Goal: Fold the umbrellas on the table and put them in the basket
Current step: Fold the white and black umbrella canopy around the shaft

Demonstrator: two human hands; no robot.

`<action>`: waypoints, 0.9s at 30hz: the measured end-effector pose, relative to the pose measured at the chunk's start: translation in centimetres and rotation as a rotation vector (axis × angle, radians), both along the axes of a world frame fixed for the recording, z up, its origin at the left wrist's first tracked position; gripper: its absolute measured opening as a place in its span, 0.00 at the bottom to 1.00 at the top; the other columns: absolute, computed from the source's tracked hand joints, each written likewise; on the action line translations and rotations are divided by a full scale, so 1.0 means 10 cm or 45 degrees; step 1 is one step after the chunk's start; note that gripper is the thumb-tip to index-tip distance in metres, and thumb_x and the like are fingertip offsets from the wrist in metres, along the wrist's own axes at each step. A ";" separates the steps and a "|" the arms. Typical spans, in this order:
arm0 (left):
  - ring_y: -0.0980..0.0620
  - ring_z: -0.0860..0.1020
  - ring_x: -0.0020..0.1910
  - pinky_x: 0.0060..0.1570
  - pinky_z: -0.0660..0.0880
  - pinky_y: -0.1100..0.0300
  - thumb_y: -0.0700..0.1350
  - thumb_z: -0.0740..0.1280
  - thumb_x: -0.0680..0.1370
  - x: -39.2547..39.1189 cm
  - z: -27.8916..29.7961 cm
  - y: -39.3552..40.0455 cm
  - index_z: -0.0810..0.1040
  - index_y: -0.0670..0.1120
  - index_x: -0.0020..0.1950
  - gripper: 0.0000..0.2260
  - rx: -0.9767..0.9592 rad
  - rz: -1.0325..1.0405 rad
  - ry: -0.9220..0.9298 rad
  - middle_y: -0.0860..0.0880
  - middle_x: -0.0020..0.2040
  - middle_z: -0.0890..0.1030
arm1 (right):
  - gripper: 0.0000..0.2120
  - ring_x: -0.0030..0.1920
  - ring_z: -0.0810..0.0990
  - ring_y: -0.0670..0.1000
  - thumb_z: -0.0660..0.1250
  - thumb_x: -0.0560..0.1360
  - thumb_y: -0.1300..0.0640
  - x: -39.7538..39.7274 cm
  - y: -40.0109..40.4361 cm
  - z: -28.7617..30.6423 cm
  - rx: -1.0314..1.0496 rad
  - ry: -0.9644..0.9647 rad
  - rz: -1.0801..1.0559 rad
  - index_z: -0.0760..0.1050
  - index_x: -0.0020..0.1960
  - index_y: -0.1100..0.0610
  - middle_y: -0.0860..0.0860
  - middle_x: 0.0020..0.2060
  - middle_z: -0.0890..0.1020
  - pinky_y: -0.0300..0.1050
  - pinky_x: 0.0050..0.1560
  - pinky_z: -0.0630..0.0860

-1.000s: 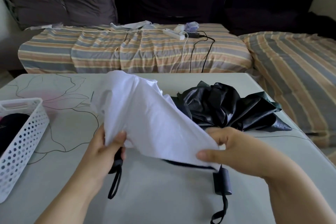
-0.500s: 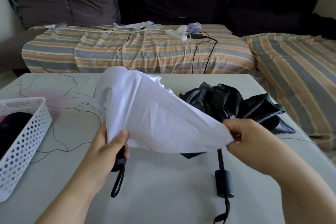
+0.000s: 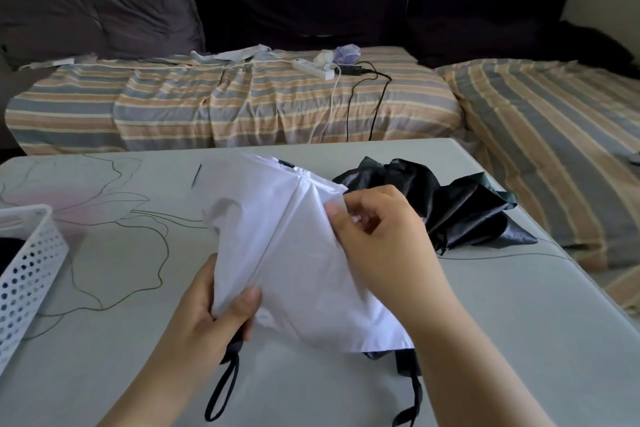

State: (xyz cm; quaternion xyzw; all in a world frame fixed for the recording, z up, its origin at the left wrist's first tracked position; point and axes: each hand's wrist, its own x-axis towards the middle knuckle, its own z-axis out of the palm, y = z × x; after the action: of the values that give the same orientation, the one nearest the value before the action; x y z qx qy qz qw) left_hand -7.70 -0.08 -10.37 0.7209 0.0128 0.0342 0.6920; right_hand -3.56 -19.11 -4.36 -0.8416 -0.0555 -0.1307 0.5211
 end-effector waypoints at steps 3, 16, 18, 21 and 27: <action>0.52 0.65 0.21 0.19 0.62 0.64 0.61 0.68 0.57 -0.01 0.03 -0.07 0.76 0.60 0.37 0.12 -0.014 0.034 0.014 0.45 0.24 0.71 | 0.08 0.39 0.73 0.40 0.71 0.73 0.56 -0.03 0.02 0.00 0.003 -0.123 -0.062 0.76 0.36 0.51 0.44 0.38 0.74 0.26 0.41 0.67; 0.51 0.70 0.23 0.27 0.66 0.57 0.46 0.64 0.79 -0.02 0.04 -0.18 0.74 0.51 0.45 0.04 0.059 0.217 0.037 0.48 0.24 0.73 | 0.13 0.25 0.66 0.49 0.52 0.80 0.47 -0.30 0.10 0.05 -0.146 -0.228 0.047 0.59 0.40 0.50 0.46 0.21 0.68 0.41 0.26 0.61; 0.51 0.70 0.23 0.27 0.67 0.57 0.53 0.67 0.74 -0.01 0.06 -0.17 0.75 0.57 0.40 0.04 0.086 0.241 0.008 0.47 0.23 0.73 | 0.09 0.22 0.63 0.52 0.54 0.78 0.44 -0.30 0.10 0.06 -0.314 -0.356 0.018 0.61 0.43 0.48 0.48 0.18 0.62 0.43 0.24 0.57; 0.54 0.70 0.21 0.23 0.66 0.59 0.58 0.65 0.66 0.01 0.09 -0.11 0.74 0.62 0.37 0.03 0.134 0.247 -0.050 0.48 0.23 0.74 | 0.10 0.21 0.62 0.49 0.57 0.74 0.42 -0.28 0.00 0.09 -0.308 -0.311 0.192 0.65 0.43 0.47 0.47 0.19 0.64 0.40 0.25 0.57; 0.57 0.69 0.20 0.22 0.66 0.67 0.63 0.65 0.62 0.00 0.05 -0.01 0.74 0.63 0.37 0.08 0.237 0.151 -0.161 0.50 0.24 0.74 | 0.19 0.26 0.64 0.43 0.61 0.70 0.36 -0.14 -0.25 0.08 -0.075 0.245 0.182 0.70 0.33 0.50 0.44 0.22 0.67 0.37 0.30 0.62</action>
State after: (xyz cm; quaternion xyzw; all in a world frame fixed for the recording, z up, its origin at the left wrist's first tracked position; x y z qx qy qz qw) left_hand -7.74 -0.18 -9.85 0.7763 0.0085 0.1217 0.6184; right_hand -5.01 -21.57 -3.60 -0.8591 -0.0690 -0.0103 0.5071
